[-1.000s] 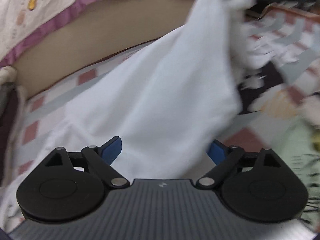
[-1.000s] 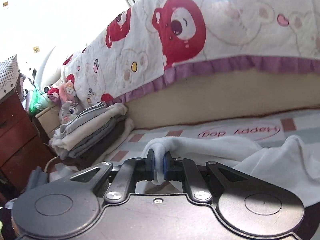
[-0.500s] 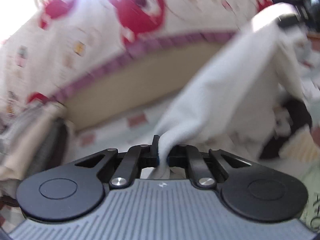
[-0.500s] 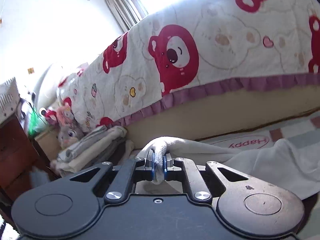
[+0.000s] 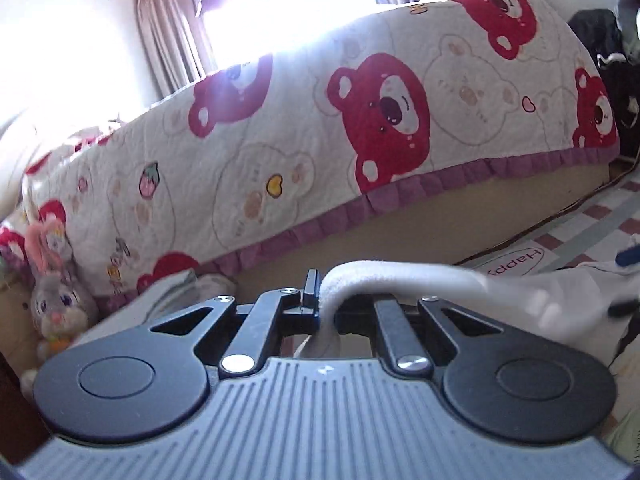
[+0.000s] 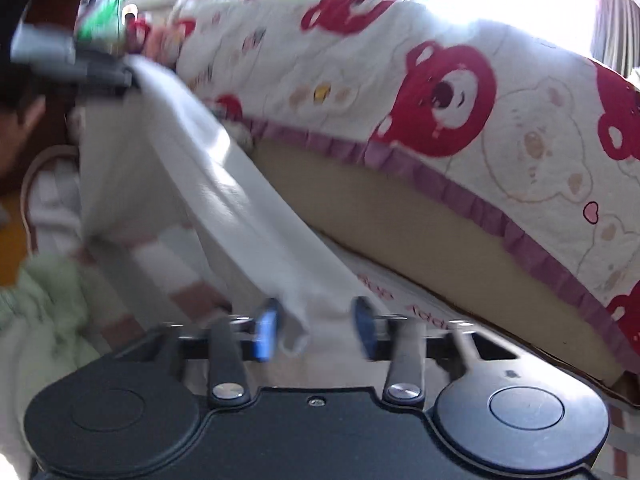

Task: Fold clothes

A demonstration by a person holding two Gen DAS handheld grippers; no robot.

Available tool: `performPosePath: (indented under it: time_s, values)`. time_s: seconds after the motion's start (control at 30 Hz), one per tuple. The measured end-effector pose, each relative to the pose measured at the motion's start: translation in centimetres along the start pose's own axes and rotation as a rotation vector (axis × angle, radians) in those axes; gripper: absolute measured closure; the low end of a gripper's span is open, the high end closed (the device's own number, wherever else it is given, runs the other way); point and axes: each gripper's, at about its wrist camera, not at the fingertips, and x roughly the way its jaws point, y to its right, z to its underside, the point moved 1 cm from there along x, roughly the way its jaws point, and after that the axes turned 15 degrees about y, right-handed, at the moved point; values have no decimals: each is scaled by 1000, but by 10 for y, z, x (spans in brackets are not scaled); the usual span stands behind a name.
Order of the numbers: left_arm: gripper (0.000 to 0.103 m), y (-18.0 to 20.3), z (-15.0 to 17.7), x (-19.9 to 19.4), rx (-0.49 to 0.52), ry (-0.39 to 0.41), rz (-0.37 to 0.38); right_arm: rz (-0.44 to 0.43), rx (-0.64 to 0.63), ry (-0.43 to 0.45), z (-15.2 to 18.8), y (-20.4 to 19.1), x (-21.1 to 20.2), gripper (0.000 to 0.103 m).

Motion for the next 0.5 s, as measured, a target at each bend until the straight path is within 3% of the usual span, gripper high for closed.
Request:
performPosePath:
  time_s: [0.1, 0.27, 0.33, 0.43, 0.5]
  values:
    - [97, -11, 10, 0, -29, -9, -1, -14, -53, -75, 10, -12, 12, 39]
    - [97, -35, 25, 4, -99, -41, -15, -76, -180, -197, 25, -37, 32, 37]
    - [97, -45, 28, 4, -134, -47, -22, -53, -273, -233, 33, -50, 43, 35]
    - [97, -56, 24, 0, -154, -40, -42, 51, -592, -238, 55, -75, 61, 35]
    - [97, -62, 10, -9, -164, -10, -32, 7, -801, -235, 73, -83, 72, 35]
